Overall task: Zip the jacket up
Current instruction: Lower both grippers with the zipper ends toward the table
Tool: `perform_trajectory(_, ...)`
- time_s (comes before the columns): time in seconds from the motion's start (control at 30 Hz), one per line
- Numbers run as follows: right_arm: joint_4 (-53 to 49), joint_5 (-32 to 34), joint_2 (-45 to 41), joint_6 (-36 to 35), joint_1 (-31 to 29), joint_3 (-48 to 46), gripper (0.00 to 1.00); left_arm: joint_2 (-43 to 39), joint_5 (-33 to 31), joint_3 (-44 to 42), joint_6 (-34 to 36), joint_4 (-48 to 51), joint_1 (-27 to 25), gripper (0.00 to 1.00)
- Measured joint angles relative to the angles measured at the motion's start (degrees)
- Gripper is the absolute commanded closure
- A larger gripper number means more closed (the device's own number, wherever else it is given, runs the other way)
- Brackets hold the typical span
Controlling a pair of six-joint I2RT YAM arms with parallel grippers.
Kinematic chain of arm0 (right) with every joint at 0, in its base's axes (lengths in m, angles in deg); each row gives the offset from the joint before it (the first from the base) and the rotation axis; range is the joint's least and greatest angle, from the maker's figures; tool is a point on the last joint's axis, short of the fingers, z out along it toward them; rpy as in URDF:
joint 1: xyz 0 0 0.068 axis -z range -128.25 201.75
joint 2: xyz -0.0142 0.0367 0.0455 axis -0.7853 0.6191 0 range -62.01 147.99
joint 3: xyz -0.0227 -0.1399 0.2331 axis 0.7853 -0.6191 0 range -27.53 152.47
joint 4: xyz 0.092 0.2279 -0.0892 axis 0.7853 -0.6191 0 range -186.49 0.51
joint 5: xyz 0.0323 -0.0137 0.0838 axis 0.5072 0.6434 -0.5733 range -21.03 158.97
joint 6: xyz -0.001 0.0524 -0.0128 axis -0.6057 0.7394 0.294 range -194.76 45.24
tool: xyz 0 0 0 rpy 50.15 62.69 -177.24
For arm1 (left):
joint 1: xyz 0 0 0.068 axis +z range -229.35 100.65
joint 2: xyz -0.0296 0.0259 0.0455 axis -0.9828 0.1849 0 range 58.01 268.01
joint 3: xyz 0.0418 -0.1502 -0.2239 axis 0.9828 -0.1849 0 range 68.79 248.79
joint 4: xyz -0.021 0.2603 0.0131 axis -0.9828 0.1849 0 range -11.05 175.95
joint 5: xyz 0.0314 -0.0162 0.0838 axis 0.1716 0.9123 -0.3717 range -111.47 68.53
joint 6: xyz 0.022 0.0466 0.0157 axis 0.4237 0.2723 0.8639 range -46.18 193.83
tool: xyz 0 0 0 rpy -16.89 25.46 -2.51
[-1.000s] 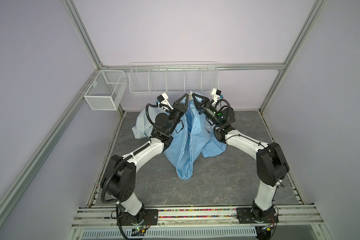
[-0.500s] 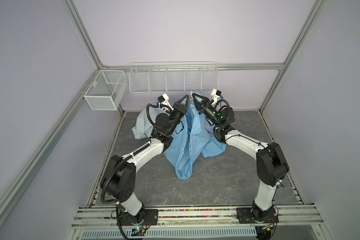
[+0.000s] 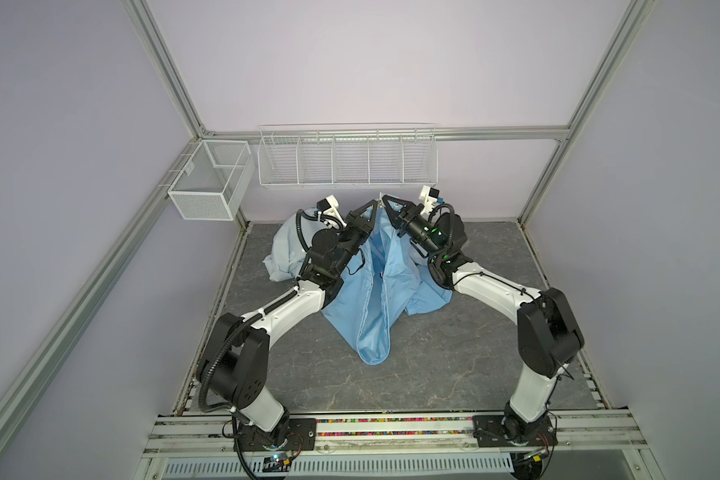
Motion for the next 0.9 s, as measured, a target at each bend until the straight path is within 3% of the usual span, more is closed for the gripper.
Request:
perform_trajectory(0.13, -3.6, -0.3, -1.1, -0.2, 0.0, -1.0, 0.92, -0.8, 1.7, -0.8, -2.0, 2.5, 0.6, 1.0)
perform_trajectory(0.2, -5.5, -0.7, -1.4, -0.3, 0.1, -1.9, 0.85, -1.2, 2.3, -1.3, -2.8, 4.2, 0.9, 1.0)
perform_trajectory(0.27, -8.1, -1.1, -1.7, -0.6, 0.2, -2.7, 0.71, -1.8, 3.4, -1.9, -3.2, 6.5, 1.2, 1.0)
perform_trajectory(0.33, -11.0, -1.4, -1.9, -0.7, 0.3, -4.1, 0.49, -2.6, 4.9, -2.3, -3.5, 9.4, 1.2, 1.0)
perform_trajectory(0.4, -13.5, -2.0, -2.2, -0.8, 0.6, -5.5, 0.36, -3.7, 6.2, -2.5, -3.7, 12.0, 1.2, 1.0)
perform_trajectory(0.63, -22.6, -7.2, -5.3, -3.3, 1.7, -8.6, 0.13, -5.8, 9.1, -2.5, -3.8, 19.5, 1.8, 1.0)
perform_trajectory(0.7, -24.3, -8.4, -7.7, -4.1, 2.4, -10.9, 0.09, -6.0, 9.7, -2.5, -3.8, 21.0, 2.2, 1.0)
perform_trajectory(0.9, -27.7, -11.1, -14.0, -5.6, 5.2, -15.4, 0.12, -7.2, 10.6, -2.5, -3.4, 24.2, 2.8, 1.0)
